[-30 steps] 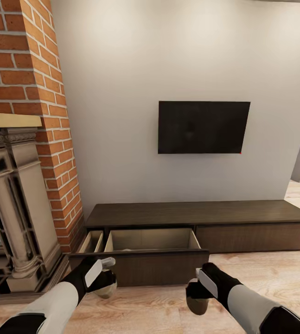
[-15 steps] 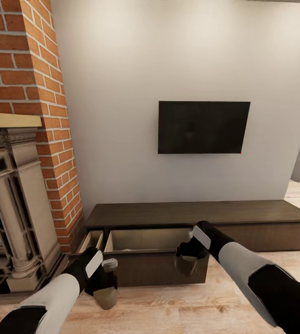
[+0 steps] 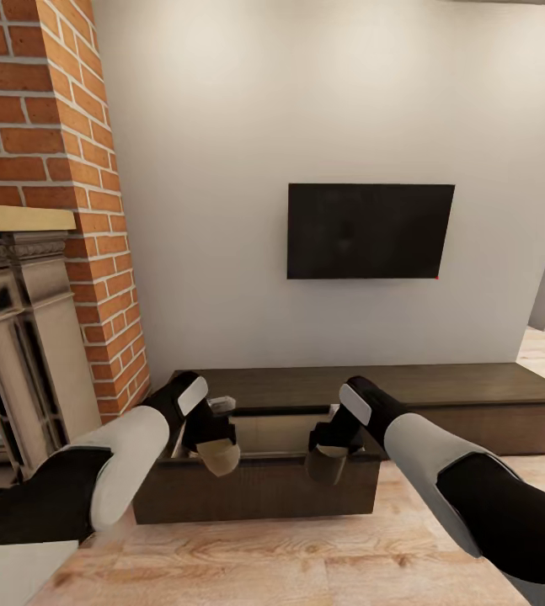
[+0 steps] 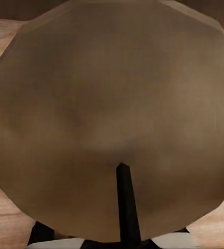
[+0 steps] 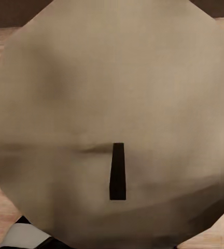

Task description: Place each of the two pumpkins and all three candles from the living room inside a cabinet in the living room (use any cabinet), then make sure every cabinet is closed, and position the cauldron so it is next to a table in the living room.

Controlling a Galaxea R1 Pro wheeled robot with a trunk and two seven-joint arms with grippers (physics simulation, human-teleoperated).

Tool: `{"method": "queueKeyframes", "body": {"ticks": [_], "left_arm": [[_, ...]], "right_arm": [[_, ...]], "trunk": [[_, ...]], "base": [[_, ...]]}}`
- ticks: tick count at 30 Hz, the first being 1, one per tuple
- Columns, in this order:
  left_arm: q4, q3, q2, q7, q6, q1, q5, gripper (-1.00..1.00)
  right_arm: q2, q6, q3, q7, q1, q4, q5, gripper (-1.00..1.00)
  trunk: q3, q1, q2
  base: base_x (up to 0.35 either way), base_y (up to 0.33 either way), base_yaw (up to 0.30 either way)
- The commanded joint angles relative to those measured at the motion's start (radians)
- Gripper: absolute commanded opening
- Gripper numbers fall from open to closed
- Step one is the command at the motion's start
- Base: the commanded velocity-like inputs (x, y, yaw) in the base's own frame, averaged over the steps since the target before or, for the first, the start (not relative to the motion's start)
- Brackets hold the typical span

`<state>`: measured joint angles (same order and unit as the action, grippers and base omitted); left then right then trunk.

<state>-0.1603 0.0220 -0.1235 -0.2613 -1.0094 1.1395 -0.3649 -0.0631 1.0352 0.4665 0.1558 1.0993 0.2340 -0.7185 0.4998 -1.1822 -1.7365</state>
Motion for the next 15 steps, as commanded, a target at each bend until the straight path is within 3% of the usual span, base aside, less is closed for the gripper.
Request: {"method": "queueKeyframes", "body": {"ticks": [1, 5, 9, 15], "left_arm": [[0.02, -0.002, -0.006, -0.009, -0.004, 0.031, 0.0, -1.0], [0.037, -0.006, -0.018, 0.003, -0.005, 0.06, 0.002, -1.0], [0.039, -0.008, -0.028, 0.038, -0.006, 0.065, 0.003, -1.0], [0.04, -0.009, -0.038, 0.04, -0.003, 0.066, 0.005, -1.0]], "right_arm": [[0.001, 0.006, 0.005, 0.008, 0.006, -0.014, -0.013, -1.0], [0.002, 0.012, 0.004, 0.007, 0.011, -0.045, -0.012, -1.0], [0.002, 0.012, 0.004, 0.008, 0.011, -0.055, -0.012, -1.0], [0.002, 0.012, 0.004, 0.008, 0.011, -0.055, -0.012, -1.0]], "trunk": [[0.001, 0.0, -0.001], [0.001, 0.0, -0.001], [0.001, 0.0, -0.001], [0.001, 0.0, -0.001]], "base": [[0.0, 0.0, 0.0], [0.0, 0.0, 0.0], [0.0, 0.0, 0.0], [0.0, 0.0, 0.0]]}}
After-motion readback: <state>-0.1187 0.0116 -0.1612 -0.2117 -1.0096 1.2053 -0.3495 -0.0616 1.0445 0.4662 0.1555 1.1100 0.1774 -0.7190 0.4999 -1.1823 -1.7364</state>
